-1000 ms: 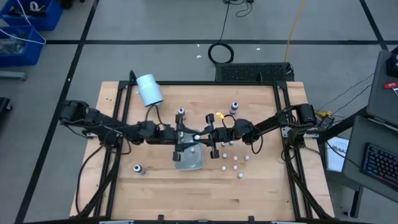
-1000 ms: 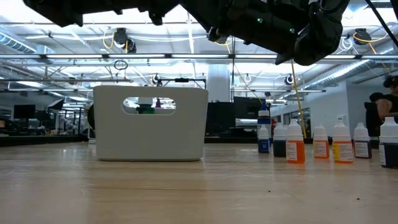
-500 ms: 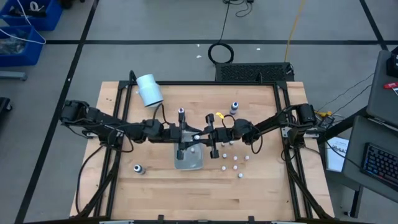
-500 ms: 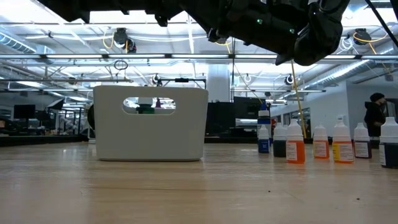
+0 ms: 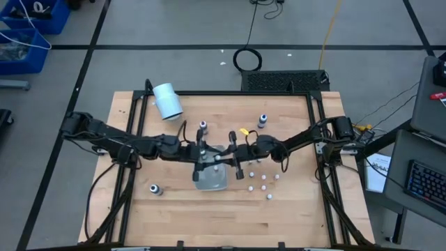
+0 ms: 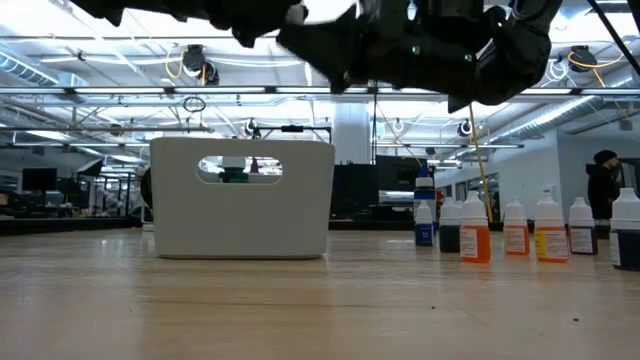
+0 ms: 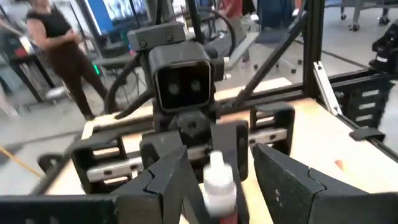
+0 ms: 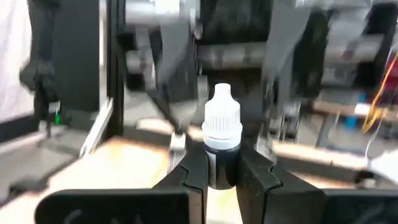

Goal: Pick & Place food coloring
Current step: Put the red food coloring bottle into the bin

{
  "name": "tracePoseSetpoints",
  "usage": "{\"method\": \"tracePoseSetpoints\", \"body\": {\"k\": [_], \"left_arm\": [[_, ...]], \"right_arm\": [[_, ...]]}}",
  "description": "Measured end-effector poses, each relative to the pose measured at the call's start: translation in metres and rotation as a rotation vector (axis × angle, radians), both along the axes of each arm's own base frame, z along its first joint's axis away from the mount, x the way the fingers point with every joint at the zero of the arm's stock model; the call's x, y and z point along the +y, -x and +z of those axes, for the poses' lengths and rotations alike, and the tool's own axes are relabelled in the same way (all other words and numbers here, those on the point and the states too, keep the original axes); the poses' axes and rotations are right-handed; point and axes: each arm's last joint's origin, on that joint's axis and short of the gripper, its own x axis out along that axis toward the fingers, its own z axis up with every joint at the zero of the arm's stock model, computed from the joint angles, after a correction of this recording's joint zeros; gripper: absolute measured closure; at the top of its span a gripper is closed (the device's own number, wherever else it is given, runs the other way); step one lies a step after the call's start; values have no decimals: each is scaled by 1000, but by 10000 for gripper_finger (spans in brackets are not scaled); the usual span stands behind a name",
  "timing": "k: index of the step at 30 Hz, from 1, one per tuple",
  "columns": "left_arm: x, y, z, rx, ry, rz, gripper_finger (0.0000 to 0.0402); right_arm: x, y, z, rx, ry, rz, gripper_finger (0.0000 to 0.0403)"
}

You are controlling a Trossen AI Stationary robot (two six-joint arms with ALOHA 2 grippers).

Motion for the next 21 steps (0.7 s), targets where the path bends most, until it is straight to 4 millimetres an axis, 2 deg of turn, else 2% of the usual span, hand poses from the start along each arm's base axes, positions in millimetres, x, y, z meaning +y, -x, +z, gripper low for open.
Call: {"method": "tracePoseSetpoints", "body": {"k": [2, 7, 21], "left_arm": [[1, 0, -3, 29, 22, 1, 215], [0, -2, -7, 48, 44, 4, 215], [2, 1, -11, 114, 21, 50, 215]], "right_arm": [[0, -3, -2, 48, 3, -2, 363], [6, -6, 5, 5, 32, 6, 363], [4, -6, 1, 33, 48, -25, 363]]}}
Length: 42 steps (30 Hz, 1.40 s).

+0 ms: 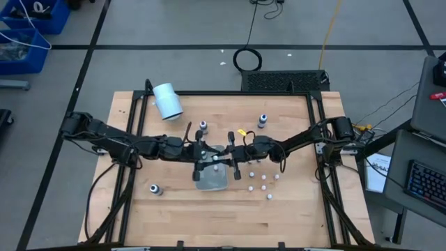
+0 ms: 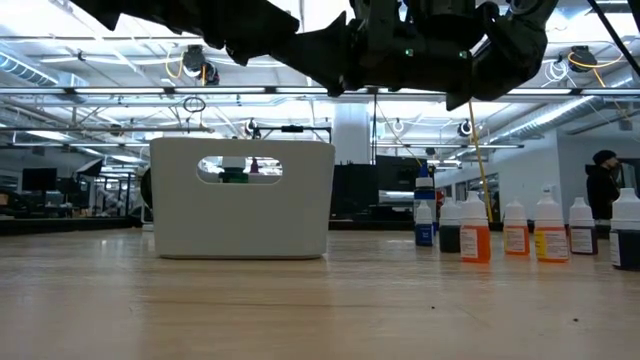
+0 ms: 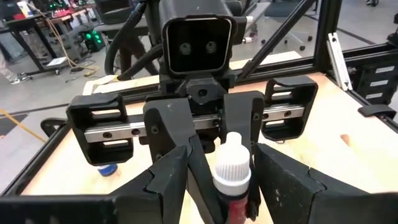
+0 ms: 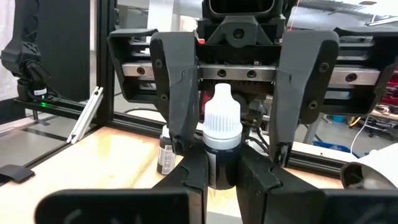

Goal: Pick & Place food coloring
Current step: Put the red food coloring bottle into the bin

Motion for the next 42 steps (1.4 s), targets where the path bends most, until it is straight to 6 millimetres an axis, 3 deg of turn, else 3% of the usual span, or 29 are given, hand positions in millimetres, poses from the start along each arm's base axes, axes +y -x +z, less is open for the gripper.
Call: {"method": "tracePoseSetpoints", "body": {"k": [12, 33, 36, 42], "left_arm": [[1, 11, 10, 1, 0, -13, 215], [0, 10, 12, -19, 12, -47, 219], [0, 11, 12, -15, 13, -49, 244], [-1, 11, 12, -14, 12, -96, 338]], "right_arm": [[0, 0, 1, -4, 3, 5, 363], [0, 0, 0, -1, 3, 5, 363], [0, 0, 1, -5, 3, 5, 363], [1, 0, 1, -8, 3, 8, 364]]}}
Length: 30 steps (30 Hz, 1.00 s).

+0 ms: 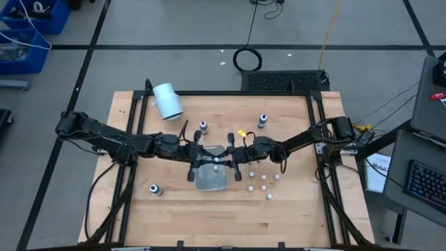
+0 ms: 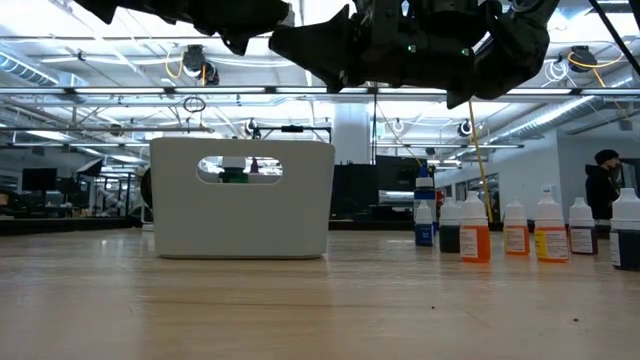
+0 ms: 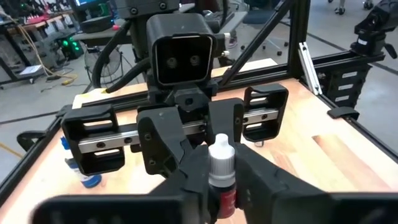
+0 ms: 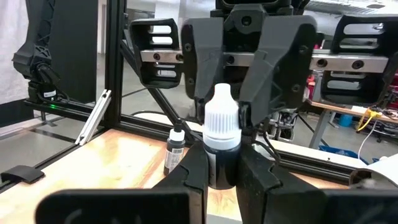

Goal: Pick & Place food coloring
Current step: Put the red food coloring bottle into the bin

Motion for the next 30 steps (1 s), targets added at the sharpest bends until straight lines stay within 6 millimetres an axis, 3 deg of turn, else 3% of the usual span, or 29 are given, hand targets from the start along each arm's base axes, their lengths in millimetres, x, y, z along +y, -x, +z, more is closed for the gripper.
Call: {"method": "tracePoseSetpoints", "body": {"k": [2, 7, 15, 19, 23, 30], "left_arm": [[0, 0, 0, -1, -6, -1, 354], [4, -1, 1, -3, 16, 10, 353], [6, -1, 1, -6, 56, 35, 235], [7, -2, 0, -2, 58, 61, 217], [7, -5, -6, 17, 55, 63, 245], [9, -9, -9, 17, 32, 56, 334]], "right_arm": [[0, 0, 0, 1, 0, 0, 364], [0, 0, 0, -1, -1, -1, 364], [-1, 0, 0, 0, -1, -8, 365], [-1, 0, 1, -7, -1, -7, 365], [-1, 0, 1, -9, -1, -6, 365], [-1, 0, 0, -1, -8, -7, 366]]}}
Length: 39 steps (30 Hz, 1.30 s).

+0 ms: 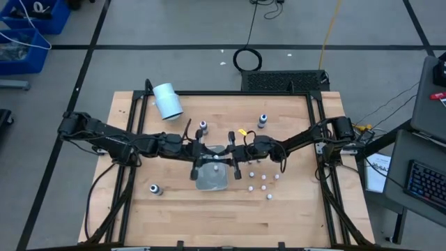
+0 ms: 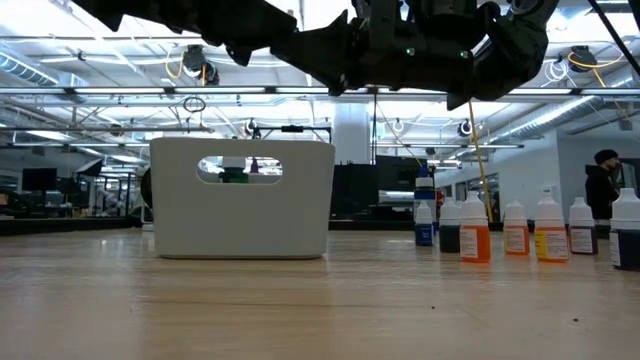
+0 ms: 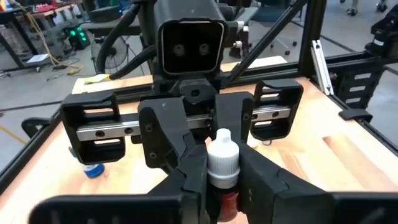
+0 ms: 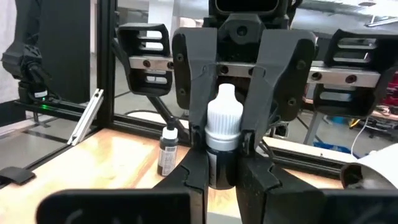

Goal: Pick & Place food coloring
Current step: Put the red food coloring bottle into the bin

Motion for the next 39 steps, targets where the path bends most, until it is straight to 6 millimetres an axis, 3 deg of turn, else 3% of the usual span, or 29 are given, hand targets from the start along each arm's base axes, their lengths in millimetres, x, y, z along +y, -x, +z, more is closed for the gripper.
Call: {"method": "tracePoseSetpoints", "body": {"k": [5, 11, 15, 28, 33, 39], "left_arm": [[-2, 3, 6, -25, -15, -28, 333], [-2, 3, 6, -29, 5, -19, 269], [-2, 3, 6, -28, 6, -19, 259], [-2, 3, 6, -28, -5, -27, 334], [-2, 3, 6, -22, 3, -25, 343], [-3, 14, 15, -16, 26, -25, 343]], "right_arm": [[0, -1, 2, -11, 3, 1, 366], [0, -1, 1, 0, 5, 4, 366], [1, -1, 1, 0, 5, 6, 366], [1, 0, 0, 2, 4, 3, 366], [0, -1, -2, 30, -13, 3, 364], [-3, 3, -12, 206, -94, -5, 273]]}}
